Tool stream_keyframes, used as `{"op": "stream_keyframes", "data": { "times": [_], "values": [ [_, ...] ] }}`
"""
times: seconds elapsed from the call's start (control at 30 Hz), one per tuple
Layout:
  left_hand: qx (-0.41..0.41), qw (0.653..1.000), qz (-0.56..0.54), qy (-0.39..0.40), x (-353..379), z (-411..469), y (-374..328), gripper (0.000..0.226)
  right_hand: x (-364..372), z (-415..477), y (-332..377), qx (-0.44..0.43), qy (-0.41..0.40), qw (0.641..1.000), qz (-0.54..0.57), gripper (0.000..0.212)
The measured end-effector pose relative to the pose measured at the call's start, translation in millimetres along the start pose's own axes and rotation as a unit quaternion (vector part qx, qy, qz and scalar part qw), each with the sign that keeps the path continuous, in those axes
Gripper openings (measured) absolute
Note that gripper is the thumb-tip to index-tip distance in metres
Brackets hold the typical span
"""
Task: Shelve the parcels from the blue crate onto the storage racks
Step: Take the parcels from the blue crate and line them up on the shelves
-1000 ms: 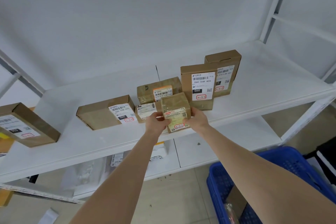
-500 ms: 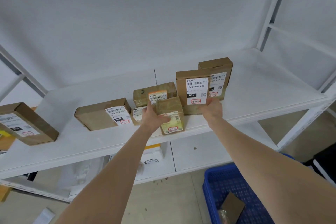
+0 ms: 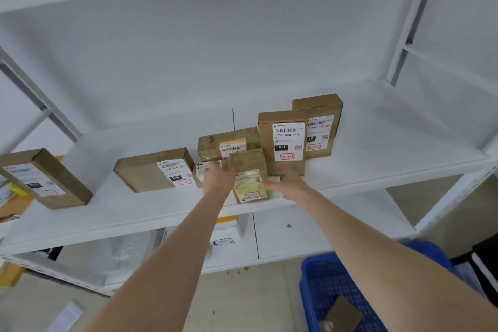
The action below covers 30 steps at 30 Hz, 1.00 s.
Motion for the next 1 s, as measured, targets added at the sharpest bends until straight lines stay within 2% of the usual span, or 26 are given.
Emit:
{"op": "stream_keyframes", "data": {
  "times": [0.07,0.1,0.23,0.4,0.6,0.83,1.0],
  "values": [
    [-0.025,0.998,-0.052,0.039,5,1,8,0.024,16,7,-7,-0.008,0.007,1.000,-0.023,0.081],
    [-0.029,0.996,-0.073,0.048,7,2,12,0.022,24,11,-10,-0.020,0.006,0.999,-0.032,0.074],
    [-0.033,0.994,-0.099,0.039,6,8,21,0.027,39,18,-11,-0.054,-0.026,0.997,-0.054,0.057],
    [-0.059,0.986,-0.149,0.047,11,10,21,0.014,40,25,-10,-0.065,-0.074,0.989,-0.110,0.041],
    [-0.072,0.971,-0.217,0.071,14,19,21,0.013,40,36,-7,-0.053,-0.102,0.986,-0.122,0.025],
    [-0.072,0.966,-0.234,0.082,15,30,22,0.021,44,48,-10,-0.033,-0.110,0.990,-0.087,0.024],
    [-0.068,0.965,-0.238,0.085,15,37,21,0.013,45,55,-10,-0.026,-0.116,0.990,-0.076,0.023]
  ]
}}
Point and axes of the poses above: each hand's wrist, its own z-axis towards the middle knuckle, its own x-axis out of the palm, y = z × x, the point moved 2 cm from there along z, towards the middle knuckle, and after that the axes turned 3 degrees about z, right-handed, at the moved point
